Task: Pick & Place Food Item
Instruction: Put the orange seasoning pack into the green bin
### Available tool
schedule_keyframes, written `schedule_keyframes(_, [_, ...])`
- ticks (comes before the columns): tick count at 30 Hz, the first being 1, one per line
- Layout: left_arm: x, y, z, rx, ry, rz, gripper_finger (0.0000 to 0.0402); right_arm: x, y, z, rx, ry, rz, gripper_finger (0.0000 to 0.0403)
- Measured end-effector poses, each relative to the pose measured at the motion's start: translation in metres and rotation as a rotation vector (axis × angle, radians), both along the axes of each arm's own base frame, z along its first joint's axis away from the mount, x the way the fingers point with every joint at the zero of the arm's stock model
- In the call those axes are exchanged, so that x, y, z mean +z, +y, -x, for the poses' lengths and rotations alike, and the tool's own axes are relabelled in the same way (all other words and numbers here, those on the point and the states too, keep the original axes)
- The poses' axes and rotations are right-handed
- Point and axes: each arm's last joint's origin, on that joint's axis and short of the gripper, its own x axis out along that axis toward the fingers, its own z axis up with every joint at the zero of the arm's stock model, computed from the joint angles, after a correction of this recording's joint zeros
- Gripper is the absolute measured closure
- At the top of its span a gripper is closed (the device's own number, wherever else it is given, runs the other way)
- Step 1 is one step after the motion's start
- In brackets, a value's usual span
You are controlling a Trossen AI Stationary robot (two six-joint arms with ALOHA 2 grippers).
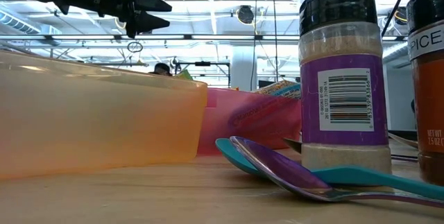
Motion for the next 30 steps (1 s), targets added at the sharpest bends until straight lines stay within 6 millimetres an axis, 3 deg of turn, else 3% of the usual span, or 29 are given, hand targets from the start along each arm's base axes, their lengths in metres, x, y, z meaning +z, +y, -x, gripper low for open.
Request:
schedule_keyframes(6, [0.0, 0.0, 0.0, 0.0, -0.002, -0.001, 0.0132, 0.044, -0.019, 0.005, 0.016, -0.065, 0.11, 0.0402])
schedule_keyframes(10, [0.0, 0.0, 0.0, -0.001, -0.003, 0.001, 0.0135, 0.071, -0.039, 0.006, 0.071, -0.261, 0.234, 0.0403])
schedule_keyframes(14, [-0.003, 0.0, -0.004, -0.026, 0.005, 0.027, 0.0131, 0.085, -0.067, -0.003, 0.139, -0.43, 0.342, 0.0403])
schedule_keyframes(21, [-0.011, 0.002, -0.027, -0.116, 0.026, 0.018, 0.0129, 0.081, -0.132, -0.053, 0.302, -0.495, 0.341, 0.0403])
schedule_keyframes(25, [-0.006, 0.007, -0.046, -0.163, 0.057, -0.007, 0.0142, 0.087, -0.174, -0.084, 0.435, -0.635, 0.29, 0.0403])
schedule_keyframes(30, [-0.001, 0.014, -0.073, -0.266, 0.091, -0.02, 0.0156, 0.095, -0.229, -0.106, 0.536, -0.799, 0.311, 0.0403])
